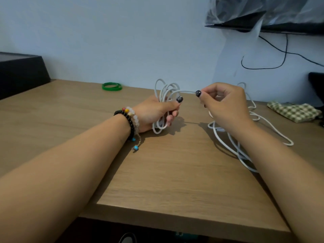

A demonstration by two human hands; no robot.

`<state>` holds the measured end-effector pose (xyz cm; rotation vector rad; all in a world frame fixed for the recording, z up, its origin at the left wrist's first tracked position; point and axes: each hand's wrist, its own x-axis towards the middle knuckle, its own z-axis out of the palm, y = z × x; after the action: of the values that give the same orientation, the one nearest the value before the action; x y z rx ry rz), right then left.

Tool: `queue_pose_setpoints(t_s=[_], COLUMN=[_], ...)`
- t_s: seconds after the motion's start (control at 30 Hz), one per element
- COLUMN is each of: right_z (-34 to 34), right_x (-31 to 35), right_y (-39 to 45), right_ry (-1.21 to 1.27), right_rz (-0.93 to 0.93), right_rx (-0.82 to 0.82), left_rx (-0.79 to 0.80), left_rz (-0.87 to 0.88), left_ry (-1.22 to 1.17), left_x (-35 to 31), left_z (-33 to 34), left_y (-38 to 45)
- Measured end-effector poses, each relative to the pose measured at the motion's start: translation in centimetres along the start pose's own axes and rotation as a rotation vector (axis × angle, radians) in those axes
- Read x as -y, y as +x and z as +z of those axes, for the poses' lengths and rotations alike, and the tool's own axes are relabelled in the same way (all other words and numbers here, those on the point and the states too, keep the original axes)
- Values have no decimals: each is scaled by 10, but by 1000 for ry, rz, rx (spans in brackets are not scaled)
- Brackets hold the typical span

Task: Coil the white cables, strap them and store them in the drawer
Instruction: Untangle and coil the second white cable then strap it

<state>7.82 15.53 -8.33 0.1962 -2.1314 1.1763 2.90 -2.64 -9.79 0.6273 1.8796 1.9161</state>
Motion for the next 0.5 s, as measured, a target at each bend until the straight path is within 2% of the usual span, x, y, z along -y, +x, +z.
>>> queue_pose_setpoints(t_s=[0.17, 0.37, 0.5], right_z=[1, 2, 2], right_x=[2, 4, 6], right_y=[-2, -3, -4], right_ry=[6, -19, 5], right_rz=[-7, -11, -2], right_rx=[-14, 0, 33], left_rx=[-72, -67, -190], left_rz=[16, 75, 98], left_ry=[47, 76, 58], left_x=[0, -6, -8], left_z=[1, 3, 4], left_y=[1, -5, -3])
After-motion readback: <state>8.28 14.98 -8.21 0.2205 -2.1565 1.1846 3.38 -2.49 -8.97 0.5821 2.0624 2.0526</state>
